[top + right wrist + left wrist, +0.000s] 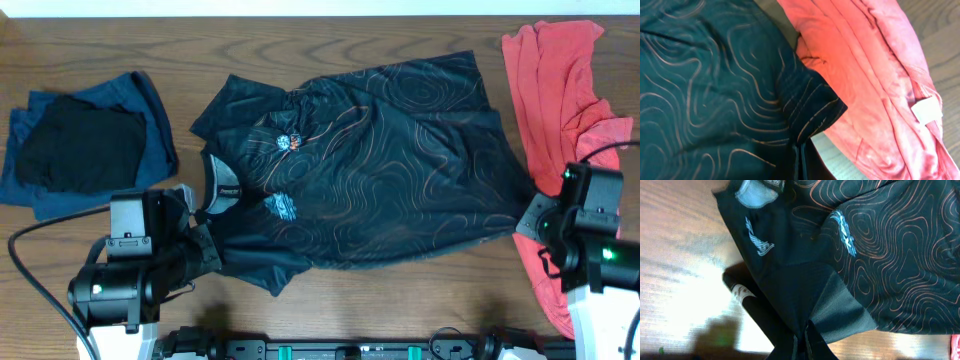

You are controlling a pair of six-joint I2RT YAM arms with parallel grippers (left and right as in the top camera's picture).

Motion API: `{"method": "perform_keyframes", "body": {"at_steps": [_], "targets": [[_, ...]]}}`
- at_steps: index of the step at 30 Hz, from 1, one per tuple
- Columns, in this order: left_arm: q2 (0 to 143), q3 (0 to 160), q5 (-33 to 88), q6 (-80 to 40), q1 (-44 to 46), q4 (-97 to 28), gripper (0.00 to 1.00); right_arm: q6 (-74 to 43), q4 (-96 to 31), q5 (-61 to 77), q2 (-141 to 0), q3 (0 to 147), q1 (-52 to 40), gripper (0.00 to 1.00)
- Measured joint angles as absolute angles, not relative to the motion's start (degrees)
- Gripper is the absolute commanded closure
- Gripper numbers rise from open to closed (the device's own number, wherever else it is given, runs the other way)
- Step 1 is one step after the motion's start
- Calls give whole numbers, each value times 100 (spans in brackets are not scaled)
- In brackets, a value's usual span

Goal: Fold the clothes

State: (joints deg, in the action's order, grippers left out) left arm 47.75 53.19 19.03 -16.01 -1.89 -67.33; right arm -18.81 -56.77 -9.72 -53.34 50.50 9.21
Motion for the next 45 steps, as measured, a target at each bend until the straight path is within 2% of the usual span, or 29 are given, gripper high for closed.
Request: {"method": "perform_keyframes", "body": {"at_steps": [11, 28, 38, 45], "targets": [[4681, 5319, 1839, -1614, -237, -7107, 94, -1887, -6045, -967, -4783, 5050, 921, 99], [4558, 5588, 1656, -1647, -1127, -7658, 94, -2757, -6383, -1699, -4836, 5050, 921, 99], [4689, 5640, 2244, -1647, -1127, -7144, 94, -2469, -5433, -1295, -4939, 5050, 921, 99], [5216, 5553, 2344, -1664, -1127, -6298, 94, -2298, -4976, -974, -5828, 5050, 921, 99]]}}
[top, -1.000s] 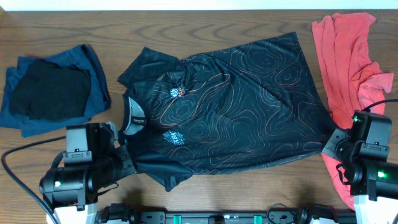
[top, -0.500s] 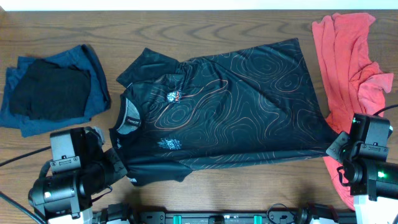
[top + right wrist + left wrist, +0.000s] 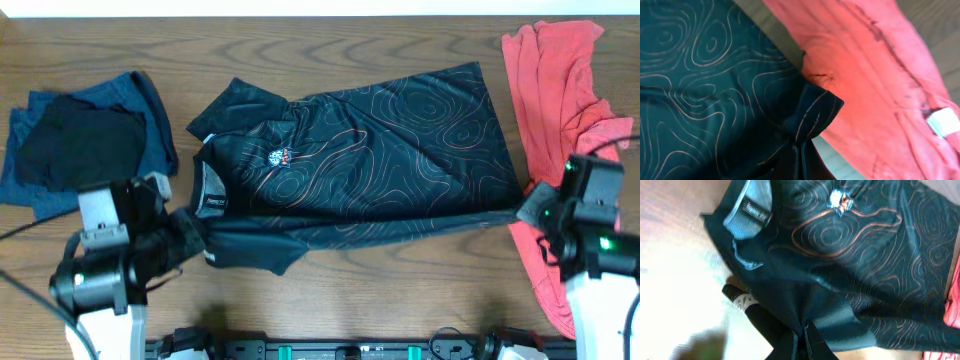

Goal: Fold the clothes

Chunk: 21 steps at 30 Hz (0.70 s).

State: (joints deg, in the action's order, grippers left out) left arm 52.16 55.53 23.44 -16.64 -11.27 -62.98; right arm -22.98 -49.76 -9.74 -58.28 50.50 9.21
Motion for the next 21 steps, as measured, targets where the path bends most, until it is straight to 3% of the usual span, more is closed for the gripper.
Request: {"method": "perform_keyframes", "body": {"at_steps": [21], "targets": [[8167, 5288, 2359, -1669, -1149, -4209, 94, -2010, -3103, -331, -8473, 5050, 869, 99]]}}
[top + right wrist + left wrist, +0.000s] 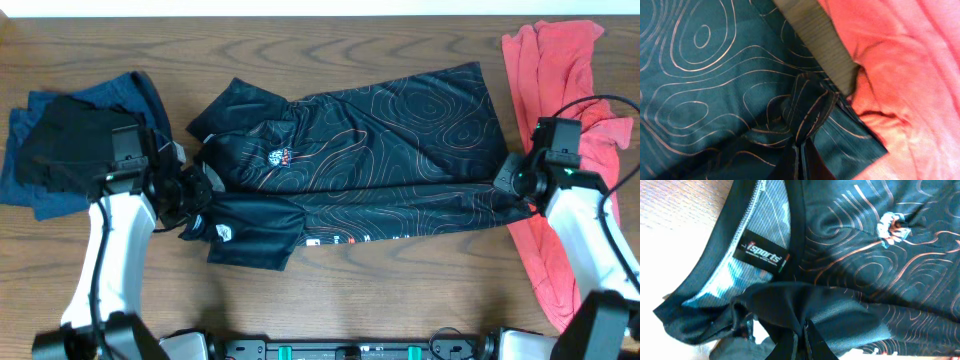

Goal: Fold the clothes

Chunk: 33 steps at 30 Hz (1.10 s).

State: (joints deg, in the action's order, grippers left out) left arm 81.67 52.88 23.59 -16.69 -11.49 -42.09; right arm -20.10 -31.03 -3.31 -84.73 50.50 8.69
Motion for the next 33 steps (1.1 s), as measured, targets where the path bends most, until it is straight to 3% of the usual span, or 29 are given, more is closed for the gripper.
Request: {"method": "perform_keyframes", "body": {"at_steps": [17, 22, 28, 30, 33], "targets": [[8674, 5284, 2364, -1669, -1017, -3170, 94, -2005, -2545, -368, -9166, 5050, 676, 98], [8674, 5284, 2364, -1669, -836, -3100, 94, -1984, -2121, -469, -9166, 5050, 676, 90], [8674, 5284, 2362, -1669, -797, -3100, 94, -1986, -1636, -497, -9166, 5050, 679, 68], [8674, 5284, 2362, -1669, -797, -3103, 94, -1938, -1542, -504, -9166, 5050, 676, 67], [8674, 5284, 2362, -1651, -797, -3100, 83, -1940, -1597, -502, -9166, 5050, 676, 66]]}}
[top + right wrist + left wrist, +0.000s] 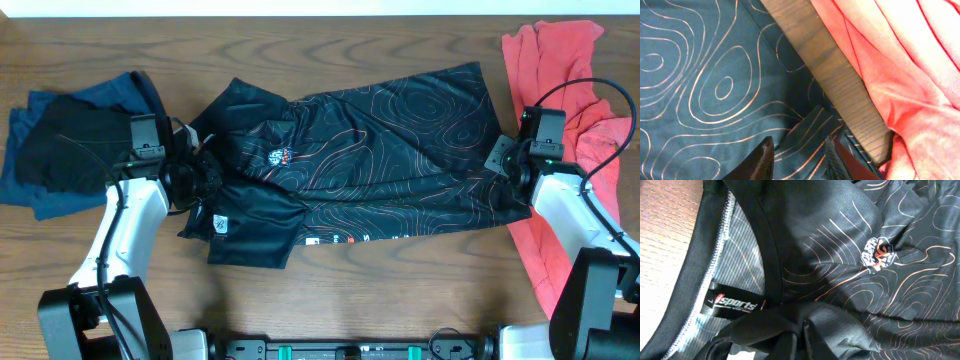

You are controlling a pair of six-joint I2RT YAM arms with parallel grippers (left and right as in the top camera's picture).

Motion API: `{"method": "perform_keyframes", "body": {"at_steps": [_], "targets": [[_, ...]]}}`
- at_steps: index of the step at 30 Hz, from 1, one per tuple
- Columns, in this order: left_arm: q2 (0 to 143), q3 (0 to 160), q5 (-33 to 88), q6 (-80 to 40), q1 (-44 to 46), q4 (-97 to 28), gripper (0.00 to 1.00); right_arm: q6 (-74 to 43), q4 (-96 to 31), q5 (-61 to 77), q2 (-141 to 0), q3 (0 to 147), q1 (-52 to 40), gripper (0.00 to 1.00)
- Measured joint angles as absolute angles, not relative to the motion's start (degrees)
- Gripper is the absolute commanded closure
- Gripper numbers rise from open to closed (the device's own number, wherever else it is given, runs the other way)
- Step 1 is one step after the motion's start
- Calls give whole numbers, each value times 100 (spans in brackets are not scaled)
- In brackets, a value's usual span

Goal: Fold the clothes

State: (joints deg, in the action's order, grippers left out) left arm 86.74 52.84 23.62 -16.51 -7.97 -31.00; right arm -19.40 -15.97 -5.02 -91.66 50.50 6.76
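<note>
A black jersey (380, 140) with thin orange contour lines lies spread across the table's middle, its near strip folded up over its body. My left gripper (801, 330) is shut on a fold of the jersey's cloth beside the collar label (736, 303) and the chest badge (879, 254); overhead it sits at the jersey's left end (200, 172). My right gripper (799, 150) stands open over the jersey's right hem, its fingers (765, 159) apart on the cloth; overhead the right gripper (510, 165) is at the jersey's right edge.
A red garment (560, 90) lies crumpled along the right side, close beside my right gripper, with a strip of bare wood (830, 65) between it and the jersey. A folded blue and black pile (75, 140) sits at far left. The wooden table (400, 300) runs along the near side.
My right gripper has opened and let go of the jersey's right hem corner, which now lies flat. My left gripper, still shut on the cloth, sits a little farther up by the collar.
Both grippers were shut on the jersey's near corners at the table's front. Then the jersey lay stretched flatter between them. Then both held the near edge up over the jersey's middle. Now the fold lies there, the right hand open, the left still shut.
</note>
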Motion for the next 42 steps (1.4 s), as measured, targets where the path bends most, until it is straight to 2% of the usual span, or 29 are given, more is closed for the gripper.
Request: {"method": "perform_keyframes", "body": {"at_steps": [1, 2, 3, 5, 11, 15, 20, 29, 32, 42], "targets": [[8674, 5284, 2362, -1684, -797, -3098, 72, -1940, -1693, -502, -9166, 5050, 676, 66], [8674, 5284, 2355, -1656, -797, -3103, 65, -1940, -1791, -502, -9166, 5050, 676, 65], [8674, 5284, 2364, -1643, -797, -3107, 60, -1940, -1898, -504, -9166, 5050, 676, 65], [8674, 5284, 2366, -1691, -797, -3105, 55, -1940, -2276, -510, -9166, 5050, 676, 66], [8451, 5284, 2405, -1671, -797, -3194, 54, -1990, -3258, -858, -9168, 5048, 676, 68], [7946, 5284, 2563, -1643, -701, -3568, 54, -2027, -3326, -1100, -9168, 5039, 676, 69], [7747, 5284, 2663, -1420, 5, -4016, 54, -2036, -3321, -1203, -9168, 4976, 676, 68], [8136, 5170, 2211, -1212, 1557, -4045, 52, -2038, -3323, -1245, -9168, 4779, 676, 67], [8425, 5151, 2137, -1173, 1975, -4014, 49, -2038, -3323, -1243, -9168, 4740, 676, 66], [9426, 5127, 1557, -1105, 2609, -3887, 49, -2038, -3319, -1245, -9168, 4740, 676, 65]]}}
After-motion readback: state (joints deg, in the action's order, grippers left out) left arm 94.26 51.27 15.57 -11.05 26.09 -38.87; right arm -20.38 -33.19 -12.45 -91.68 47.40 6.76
